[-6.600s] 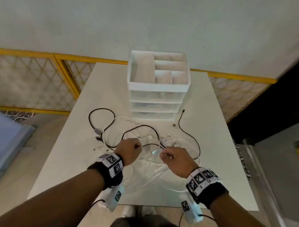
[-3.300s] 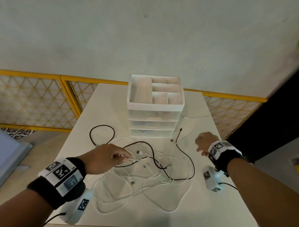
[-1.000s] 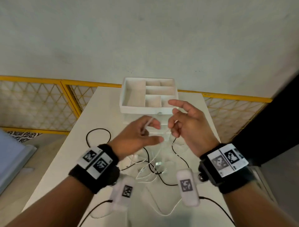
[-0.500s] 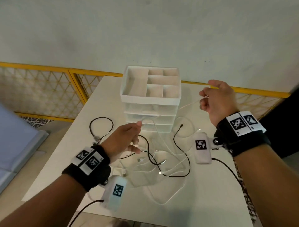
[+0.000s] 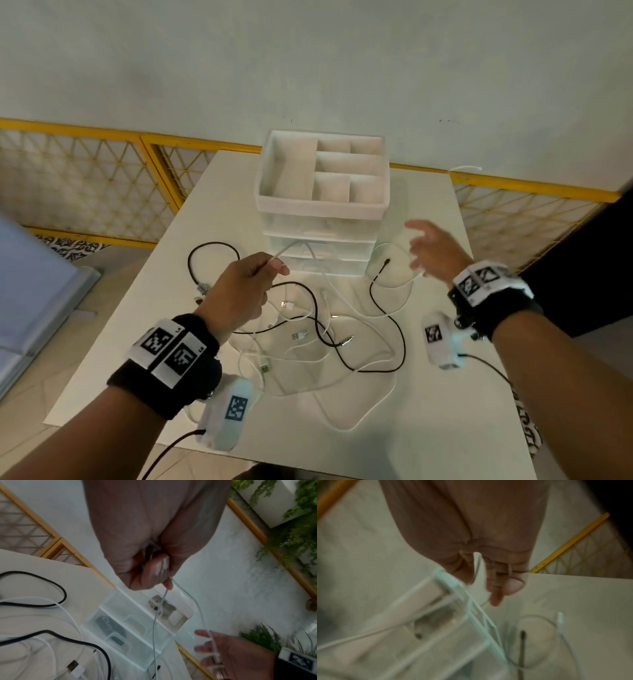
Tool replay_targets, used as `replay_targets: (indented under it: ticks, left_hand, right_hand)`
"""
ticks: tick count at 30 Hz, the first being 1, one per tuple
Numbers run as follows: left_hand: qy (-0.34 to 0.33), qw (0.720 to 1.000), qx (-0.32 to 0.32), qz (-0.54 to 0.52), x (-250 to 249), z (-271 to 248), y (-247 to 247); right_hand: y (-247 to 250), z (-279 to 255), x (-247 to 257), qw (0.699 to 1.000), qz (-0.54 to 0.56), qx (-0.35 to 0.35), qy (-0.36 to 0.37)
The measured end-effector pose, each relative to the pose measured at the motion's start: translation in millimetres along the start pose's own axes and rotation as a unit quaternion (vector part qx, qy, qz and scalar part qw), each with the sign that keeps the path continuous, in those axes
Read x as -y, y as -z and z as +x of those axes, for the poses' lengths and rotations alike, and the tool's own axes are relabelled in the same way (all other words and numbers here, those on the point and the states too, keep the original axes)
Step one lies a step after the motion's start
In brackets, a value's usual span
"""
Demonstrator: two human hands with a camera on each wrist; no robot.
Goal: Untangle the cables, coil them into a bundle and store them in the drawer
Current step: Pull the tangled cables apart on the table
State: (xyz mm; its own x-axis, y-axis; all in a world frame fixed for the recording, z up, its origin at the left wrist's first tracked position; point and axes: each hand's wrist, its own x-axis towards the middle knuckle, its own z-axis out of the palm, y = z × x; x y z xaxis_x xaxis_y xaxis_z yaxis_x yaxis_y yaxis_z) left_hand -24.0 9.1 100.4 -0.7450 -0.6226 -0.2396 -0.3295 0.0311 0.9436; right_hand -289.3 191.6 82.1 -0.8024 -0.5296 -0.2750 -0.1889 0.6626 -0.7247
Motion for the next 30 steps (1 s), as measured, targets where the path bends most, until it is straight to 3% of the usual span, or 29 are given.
replay_targets:
  ticks: [1, 3, 5, 7, 9, 10, 12, 15, 17, 19, 22, 25, 27, 30]
  left_hand:
    - [0.003, 1.000, -0.001, 0.011, 1.8, 1.2, 0.1]
    - [0.008, 0.999, 0.010, 0.030, 3.8, 2.6, 1.8]
    - [0.004, 0.998, 0.037, 0.055, -0.1, 0.6, 2.1]
    - [-0.026, 0.989, 0.087, 0.117, -5.3, -0.9, -1.6]
    - [-0.065, 0.976, 0.130, 0.165, -12.0, -2.6, -5.5]
    - [-0.087, 0.970, 0.143, 0.174, -13.9, -2.6, -5.4]
    - [-0.114, 0.970, 0.137, 0.164, -18.7, -2.0, 1.8]
    - [-0.129, 0.977, 0.098, 0.138, -26.8, -0.7, 28.6]
    - [-0.120, 0.969, 0.088, 0.199, -23.2, 3.3, 50.9]
    - [-0.089, 0.941, 0.122, 0.303, -12.3, 7.6, 70.0]
    - [-0.029, 0.887, 0.206, 0.411, 11.7, 11.8, 79.3]
    - [0.008, 0.901, 0.208, 0.381, 28.6, 12.6, 71.7]
    - [0.028, 0.917, 0.176, 0.357, 39.8, 15.3, 65.0]
    - [0.073, 0.944, 0.141, 0.289, 52.7, 18.1, 61.8]
  right_hand:
    - [-9.0, -5.1, -12.6, 0.997, -0.073, 0.018, -0.030]
    - [-21.5, -22.8, -19.4, 0.989, -0.132, -0.021, -0.062]
    - [-33.0, -43.5, -5.8, 0.998, -0.048, -0.034, 0.000]
    - [-47.2, -68.8, 20.3, 0.988, 0.084, 0.087, 0.091]
    - [-69.5, -83.9, 39.2, 0.965, 0.101, 0.197, 0.143]
    - [-81.9, -84.2, 42.9, 0.966, 0.074, 0.200, 0.149]
    - [-96.6, -77.9, 41.1, 0.975, 0.054, 0.189, 0.101]
    - [-93.0, -60.5, 18.9, 0.985, -0.011, 0.173, -0.024]
    - [-77.5, -48.4, 5.7, 0.982, -0.072, 0.154, -0.084]
    - [-56.9, -35.3, 2.4, 0.979, -0.119, 0.107, -0.126]
    - [-31.7, -14.0, 14.5, 0.988, -0.134, -0.051, -0.062]
    - [-30.0, -11.3, 32.7, 0.973, -0.063, -0.207, 0.080]
    - [-42.7, -19.6, 38.2, 0.973, -0.049, -0.194, 0.114]
    - [-68.2, -34.1, 20.8, 0.983, -0.181, -0.033, 0.026]
